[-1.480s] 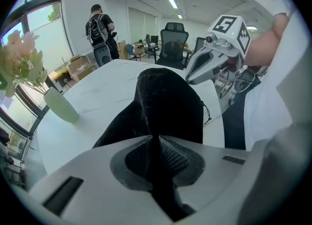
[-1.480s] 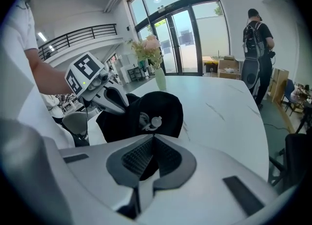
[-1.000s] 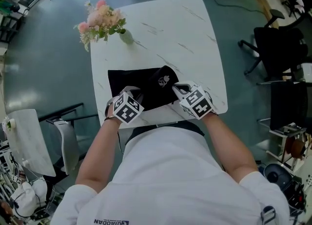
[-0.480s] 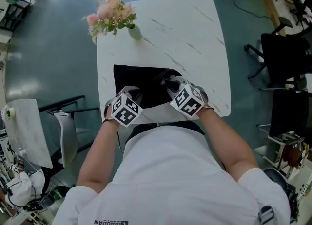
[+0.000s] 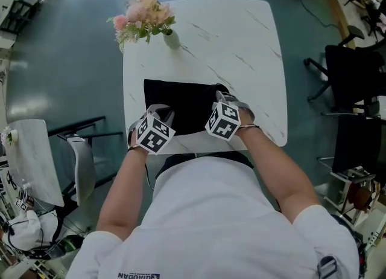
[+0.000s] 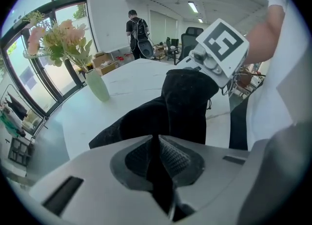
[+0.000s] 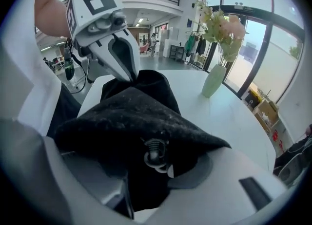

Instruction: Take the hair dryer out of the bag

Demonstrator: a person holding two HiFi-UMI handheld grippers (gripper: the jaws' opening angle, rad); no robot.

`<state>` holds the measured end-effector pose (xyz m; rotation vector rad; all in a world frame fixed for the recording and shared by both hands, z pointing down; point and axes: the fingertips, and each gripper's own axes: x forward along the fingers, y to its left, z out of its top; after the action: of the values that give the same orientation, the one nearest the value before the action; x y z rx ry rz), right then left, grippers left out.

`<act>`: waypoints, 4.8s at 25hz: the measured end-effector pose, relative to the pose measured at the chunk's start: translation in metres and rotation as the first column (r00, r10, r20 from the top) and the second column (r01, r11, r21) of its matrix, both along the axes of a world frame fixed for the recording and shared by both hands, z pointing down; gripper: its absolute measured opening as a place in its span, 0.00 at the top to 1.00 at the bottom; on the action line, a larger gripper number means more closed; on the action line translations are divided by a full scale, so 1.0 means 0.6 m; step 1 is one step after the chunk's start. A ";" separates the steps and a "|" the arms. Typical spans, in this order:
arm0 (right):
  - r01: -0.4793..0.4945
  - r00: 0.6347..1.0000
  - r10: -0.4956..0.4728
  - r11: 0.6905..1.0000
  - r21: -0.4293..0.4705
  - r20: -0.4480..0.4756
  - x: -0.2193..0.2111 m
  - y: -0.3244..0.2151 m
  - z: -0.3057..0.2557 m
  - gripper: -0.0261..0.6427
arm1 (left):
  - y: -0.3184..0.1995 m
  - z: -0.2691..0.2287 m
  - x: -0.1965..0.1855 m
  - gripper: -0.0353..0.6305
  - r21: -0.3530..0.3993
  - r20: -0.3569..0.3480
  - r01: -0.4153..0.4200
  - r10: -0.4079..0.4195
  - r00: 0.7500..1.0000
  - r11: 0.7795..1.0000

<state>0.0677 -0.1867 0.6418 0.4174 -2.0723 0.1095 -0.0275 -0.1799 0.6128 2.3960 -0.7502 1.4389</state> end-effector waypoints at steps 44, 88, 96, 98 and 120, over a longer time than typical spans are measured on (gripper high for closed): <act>0.125 0.966 -0.102 0.988 0.088 -0.236 -0.001 -0.016 0.055 0.66 | -0.199 0.081 -0.181 0.91 -0.316 -0.208 0.581 -0.652 0.729 0.750; 0.051 0.970 -0.043 0.998 0.029 -0.238 0.074 0.006 0.060 0.54 | 0.134 0.124 -0.216 0.60 -0.356 0.061 0.577 -0.598 0.799 0.735; 0.082 0.967 -0.080 0.997 -0.001 -0.243 0.062 0.020 0.052 0.59 | 0.123 0.109 -0.225 0.85 -0.253 0.083 0.543 -0.541 0.837 0.801; 0.084 0.972 -0.082 0.996 -0.002 -0.220 0.062 0.030 0.047 0.61 | 0.119 0.104 -0.233 0.87 -0.244 0.084 0.542 -0.539 0.838 0.804; 0.182 0.949 -0.178 0.983 -0.008 -0.262 0.140 0.039 0.050 0.62 | 0.125 0.105 -0.320 0.87 -0.196 0.200 0.540 -0.506 0.839 0.819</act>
<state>0.1519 -0.1635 0.6716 0.2359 -1.8399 -0.0690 -0.2195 -0.1051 0.6755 1.7238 -1.0907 1.3665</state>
